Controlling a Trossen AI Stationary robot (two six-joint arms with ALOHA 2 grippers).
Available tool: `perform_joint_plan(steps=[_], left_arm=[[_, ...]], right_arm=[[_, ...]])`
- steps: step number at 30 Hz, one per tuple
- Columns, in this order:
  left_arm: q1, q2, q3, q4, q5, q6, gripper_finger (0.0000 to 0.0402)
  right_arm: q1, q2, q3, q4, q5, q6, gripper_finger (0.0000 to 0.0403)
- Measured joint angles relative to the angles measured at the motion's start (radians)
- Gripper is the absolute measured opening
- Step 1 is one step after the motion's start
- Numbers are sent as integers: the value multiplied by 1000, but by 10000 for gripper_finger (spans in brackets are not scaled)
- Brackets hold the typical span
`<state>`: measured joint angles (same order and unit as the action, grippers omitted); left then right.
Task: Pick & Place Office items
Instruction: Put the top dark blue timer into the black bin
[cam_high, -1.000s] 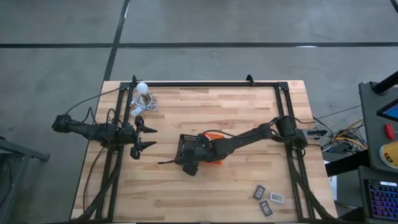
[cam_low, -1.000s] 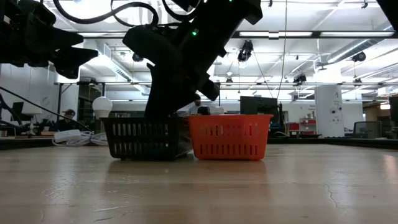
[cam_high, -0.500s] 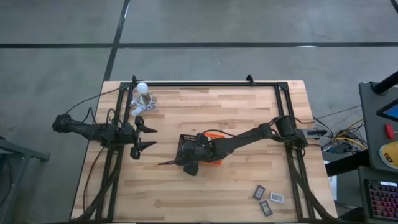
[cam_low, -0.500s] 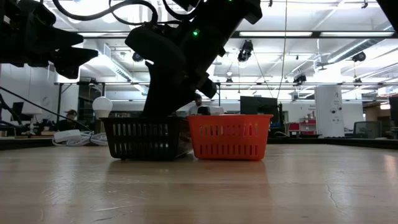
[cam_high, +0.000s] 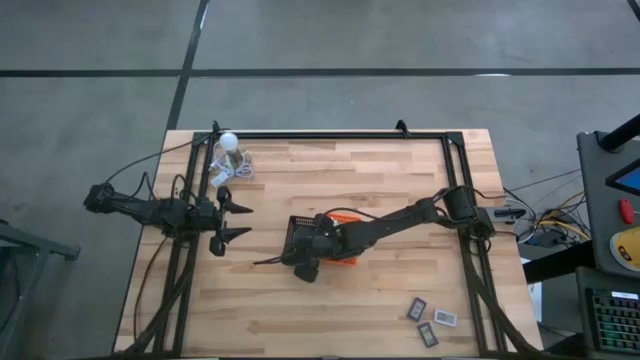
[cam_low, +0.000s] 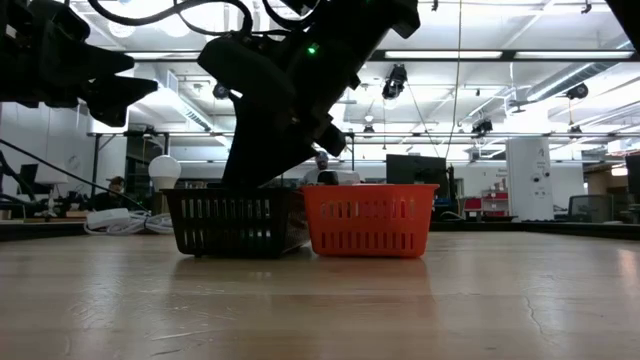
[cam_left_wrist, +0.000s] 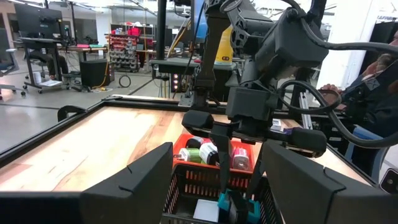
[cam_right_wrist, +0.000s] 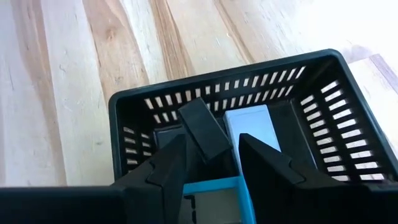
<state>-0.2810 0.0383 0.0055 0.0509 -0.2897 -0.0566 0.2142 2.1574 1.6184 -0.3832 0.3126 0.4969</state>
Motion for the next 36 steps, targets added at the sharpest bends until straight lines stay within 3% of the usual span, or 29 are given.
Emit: perform_joint_plan(steps=[22, 36], left_arm=[[0, 0, 0, 0, 0, 0, 252], [0, 0, 0, 0, 0, 0, 253]], right_arm=[[2, -8, 27, -11, 0, 0, 125], [4, -8, 27, -6, -7, -7, 163]])
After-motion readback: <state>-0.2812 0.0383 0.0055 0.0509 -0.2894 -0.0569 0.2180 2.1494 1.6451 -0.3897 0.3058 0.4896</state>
